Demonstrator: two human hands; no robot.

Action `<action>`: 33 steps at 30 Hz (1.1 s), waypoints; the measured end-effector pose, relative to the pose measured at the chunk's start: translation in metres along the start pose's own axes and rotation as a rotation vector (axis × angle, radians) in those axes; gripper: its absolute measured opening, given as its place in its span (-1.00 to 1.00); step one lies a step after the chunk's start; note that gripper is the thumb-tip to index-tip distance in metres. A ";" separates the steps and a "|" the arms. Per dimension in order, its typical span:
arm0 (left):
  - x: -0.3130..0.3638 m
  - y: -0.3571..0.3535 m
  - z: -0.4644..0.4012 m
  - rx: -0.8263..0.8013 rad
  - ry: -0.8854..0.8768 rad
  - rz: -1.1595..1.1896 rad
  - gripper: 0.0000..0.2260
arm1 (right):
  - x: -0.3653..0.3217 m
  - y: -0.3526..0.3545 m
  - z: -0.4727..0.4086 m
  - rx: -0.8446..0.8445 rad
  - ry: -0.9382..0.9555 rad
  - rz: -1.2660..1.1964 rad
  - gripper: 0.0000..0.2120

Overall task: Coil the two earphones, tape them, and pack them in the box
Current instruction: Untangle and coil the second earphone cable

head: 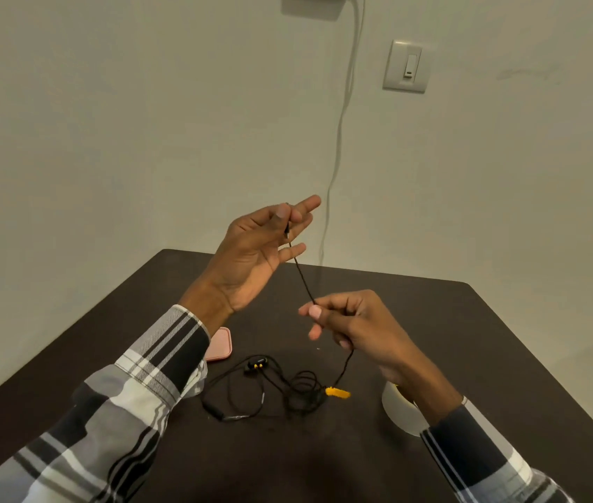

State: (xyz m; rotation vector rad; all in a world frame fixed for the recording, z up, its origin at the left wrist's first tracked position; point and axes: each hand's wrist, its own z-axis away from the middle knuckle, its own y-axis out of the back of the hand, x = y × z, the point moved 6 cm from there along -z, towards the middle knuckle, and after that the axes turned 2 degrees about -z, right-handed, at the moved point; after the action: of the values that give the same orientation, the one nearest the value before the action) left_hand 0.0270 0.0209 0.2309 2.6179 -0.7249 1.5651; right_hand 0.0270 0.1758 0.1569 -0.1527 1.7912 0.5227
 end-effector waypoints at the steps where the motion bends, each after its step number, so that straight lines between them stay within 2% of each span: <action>1: -0.001 0.003 0.000 0.021 0.006 -0.059 -0.86 | -0.003 0.001 0.003 -0.005 0.012 0.024 -0.81; 4: -0.006 0.011 0.002 0.027 0.028 -0.246 -0.86 | -0.013 0.005 0.011 -0.020 0.050 0.098 -0.81; 9: -0.019 0.015 0.004 -0.073 0.091 -0.597 -0.84 | -0.033 0.019 0.017 0.036 0.114 0.173 -0.84; 16: -0.039 0.008 0.015 -0.210 0.248 -0.651 -0.81 | -0.053 0.036 0.003 0.180 0.231 0.234 -0.82; 21: -0.045 -0.001 0.027 -0.338 0.354 -0.533 -0.85 | -0.047 0.038 -0.013 0.219 0.243 0.257 -0.85; 26: -0.038 -0.014 0.036 -0.421 0.362 -0.270 -0.82 | -0.035 0.036 -0.024 0.210 0.207 0.096 -0.88; 29: -0.030 -0.017 0.032 -0.409 0.290 -0.134 -0.82 | -0.017 0.032 -0.028 0.186 0.108 -0.037 -0.88; 33: -0.021 -0.014 0.022 -0.328 0.199 -0.020 -0.83 | 0.007 0.014 -0.027 0.118 -0.001 -0.087 -0.87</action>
State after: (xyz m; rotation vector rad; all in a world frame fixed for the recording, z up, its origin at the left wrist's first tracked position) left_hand 0.0423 0.0360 0.2050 2.1969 -0.8528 1.5227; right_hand -0.0045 0.1780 0.1597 -0.1472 1.8004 0.3542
